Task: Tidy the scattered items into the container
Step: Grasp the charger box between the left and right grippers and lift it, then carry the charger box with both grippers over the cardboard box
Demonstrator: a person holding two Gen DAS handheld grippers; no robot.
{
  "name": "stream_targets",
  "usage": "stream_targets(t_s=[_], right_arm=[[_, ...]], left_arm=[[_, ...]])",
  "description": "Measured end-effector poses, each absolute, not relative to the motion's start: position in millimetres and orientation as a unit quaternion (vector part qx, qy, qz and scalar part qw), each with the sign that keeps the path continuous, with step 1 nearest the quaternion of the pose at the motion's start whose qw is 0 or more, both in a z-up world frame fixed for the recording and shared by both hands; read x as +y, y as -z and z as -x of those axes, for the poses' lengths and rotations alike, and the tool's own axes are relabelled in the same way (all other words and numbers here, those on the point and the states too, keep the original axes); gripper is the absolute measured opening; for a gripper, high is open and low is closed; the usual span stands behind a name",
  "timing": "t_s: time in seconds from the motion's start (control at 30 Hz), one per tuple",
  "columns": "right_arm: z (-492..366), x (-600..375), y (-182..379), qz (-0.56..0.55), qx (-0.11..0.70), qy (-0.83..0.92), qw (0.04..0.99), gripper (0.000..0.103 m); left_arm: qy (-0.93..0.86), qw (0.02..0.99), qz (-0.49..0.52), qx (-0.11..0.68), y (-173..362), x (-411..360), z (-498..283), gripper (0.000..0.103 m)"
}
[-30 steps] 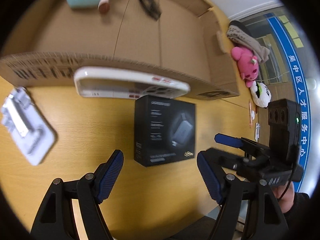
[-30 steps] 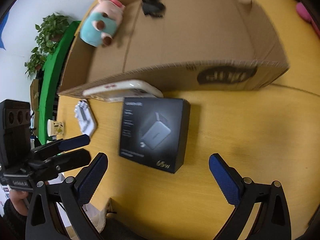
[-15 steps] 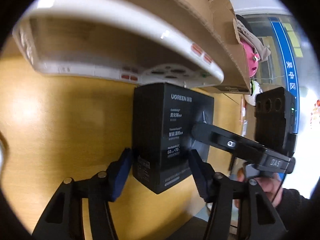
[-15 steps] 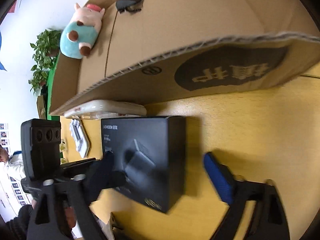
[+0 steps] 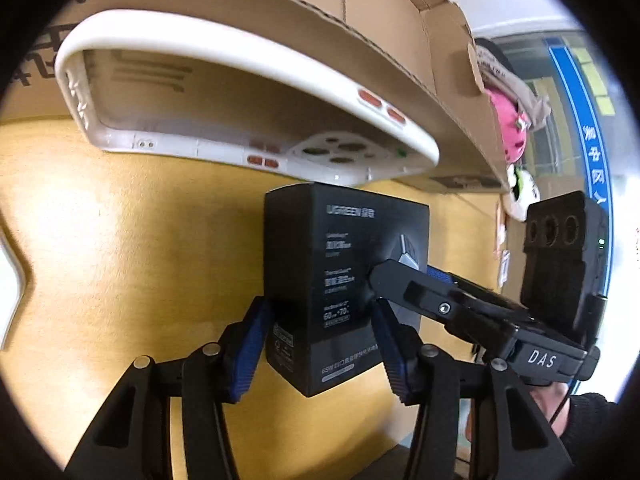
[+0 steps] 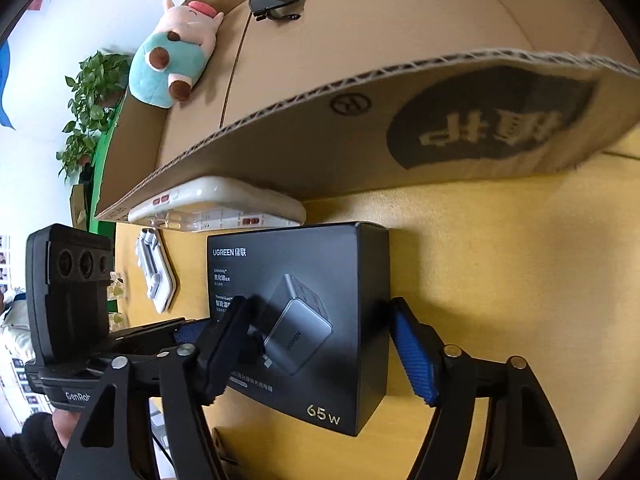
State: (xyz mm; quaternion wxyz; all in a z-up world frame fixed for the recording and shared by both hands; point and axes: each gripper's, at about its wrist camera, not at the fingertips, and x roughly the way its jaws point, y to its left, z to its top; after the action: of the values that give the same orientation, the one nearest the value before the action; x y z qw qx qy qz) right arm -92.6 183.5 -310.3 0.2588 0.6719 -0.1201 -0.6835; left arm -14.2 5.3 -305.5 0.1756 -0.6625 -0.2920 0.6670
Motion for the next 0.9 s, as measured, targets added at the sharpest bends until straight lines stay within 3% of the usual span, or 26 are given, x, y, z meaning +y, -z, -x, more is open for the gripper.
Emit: stream_targets(t_s=[0.13,0.2,0.37,0.9], right_arm=[[82,183,296,-0.658,-0.117,0.696,0.264,0.057],[78,183,289,-0.653,-0.126,0.696,0.272,0.057],[75,181,269,-0.629,-0.136,0.711,0.285,0.056],[76,162,146,-0.514,-0.159,0.774,0.333,0.056]], left_arm=[[-0.690,0.155,0.645,-0.290,287,1,9,0.051],[-0.706,0.146,0.638,-0.272,275,0,12,0.045],[-0.729,0.147,0.623,-0.243,243,-1,17,0.042],[-0.841,0.114,0.499,-0.174,89,-19,27,0.040]])
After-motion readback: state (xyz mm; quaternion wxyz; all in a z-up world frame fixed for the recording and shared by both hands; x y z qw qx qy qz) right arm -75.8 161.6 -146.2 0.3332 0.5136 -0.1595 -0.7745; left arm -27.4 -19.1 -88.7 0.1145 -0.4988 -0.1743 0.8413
